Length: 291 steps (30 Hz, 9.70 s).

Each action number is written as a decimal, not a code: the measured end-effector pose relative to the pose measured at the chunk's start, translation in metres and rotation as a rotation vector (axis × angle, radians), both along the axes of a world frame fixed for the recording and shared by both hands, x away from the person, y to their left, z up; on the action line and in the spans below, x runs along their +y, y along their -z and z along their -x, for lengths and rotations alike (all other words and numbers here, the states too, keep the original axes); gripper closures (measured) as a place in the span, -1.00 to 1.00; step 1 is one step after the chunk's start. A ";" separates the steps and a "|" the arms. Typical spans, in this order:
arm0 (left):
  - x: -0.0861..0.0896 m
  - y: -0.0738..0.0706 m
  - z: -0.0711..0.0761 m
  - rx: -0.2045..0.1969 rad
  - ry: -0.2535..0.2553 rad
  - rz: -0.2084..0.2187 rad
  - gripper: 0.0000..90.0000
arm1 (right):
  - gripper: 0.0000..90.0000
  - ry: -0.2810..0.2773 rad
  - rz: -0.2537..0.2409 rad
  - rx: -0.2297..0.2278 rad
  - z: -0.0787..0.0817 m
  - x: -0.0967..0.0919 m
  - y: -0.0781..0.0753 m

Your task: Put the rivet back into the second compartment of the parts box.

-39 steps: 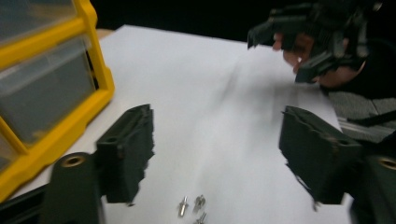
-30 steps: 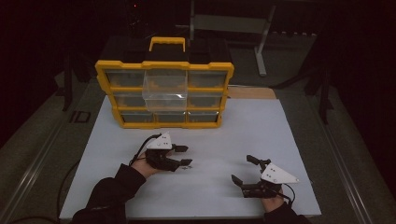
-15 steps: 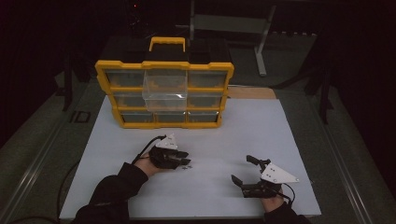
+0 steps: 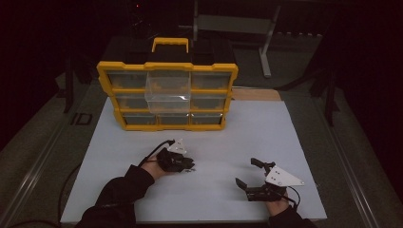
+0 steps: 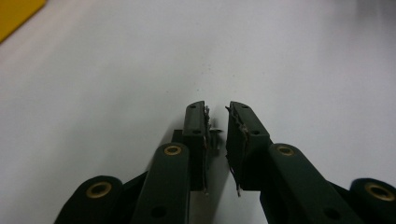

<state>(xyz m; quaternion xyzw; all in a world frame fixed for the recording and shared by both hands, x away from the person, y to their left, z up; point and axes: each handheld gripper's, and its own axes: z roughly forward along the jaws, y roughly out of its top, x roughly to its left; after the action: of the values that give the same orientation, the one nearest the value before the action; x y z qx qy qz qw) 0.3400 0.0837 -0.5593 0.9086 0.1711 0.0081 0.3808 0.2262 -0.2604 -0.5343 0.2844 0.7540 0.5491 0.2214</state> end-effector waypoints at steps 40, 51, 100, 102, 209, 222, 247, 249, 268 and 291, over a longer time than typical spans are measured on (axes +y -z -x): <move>0.049 -0.079 0.019 -0.045 0.078 0.095 0.79 | -0.77 0.003 -0.006 -0.010 0.000 0.000 -0.001; 0.073 -0.125 0.025 -0.099 0.093 0.147 0.79 | -0.77 0.001 -0.005 -0.008 0.000 0.000 -0.001; 0.103 -0.284 -0.033 -0.269 -0.033 0.260 0.78 | -0.77 -0.010 -0.001 -0.014 0.000 0.001 0.001; 0.103 -0.283 -0.043 -0.258 -0.070 0.272 0.78 | -0.77 -0.012 -0.002 -0.012 0.000 0.001 0.001; 0.050 -0.092 0.038 -0.046 -0.011 0.202 -0.93 | -0.77 -0.021 0.001 -0.008 0.000 0.003 -0.001; 0.031 -0.046 0.029 0.011 0.021 0.205 -0.54 | -0.77 -0.026 -0.001 0.000 -0.001 0.004 0.001; 0.011 -0.003 0.016 0.046 0.045 0.058 0.47 | -0.77 -0.014 -0.001 0.003 0.001 0.000 0.000; 0.010 -0.001 0.017 0.038 0.041 0.042 0.52 | -0.77 -0.016 0.000 0.001 0.001 0.001 0.000; 0.010 -0.003 0.017 0.013 0.037 0.018 0.81 | -0.77 -0.014 0.001 0.005 0.000 0.001 0.000; 0.046 -0.078 0.025 -0.022 0.046 0.141 0.82 | -0.77 -0.012 0.004 0.005 0.000 0.002 0.000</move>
<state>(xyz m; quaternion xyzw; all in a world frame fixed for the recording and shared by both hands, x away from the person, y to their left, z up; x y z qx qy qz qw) 0.3148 0.1297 -0.4817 0.8831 0.1464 -0.0028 0.4458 0.2263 -0.2585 -0.5347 0.2808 0.7573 0.5483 0.2169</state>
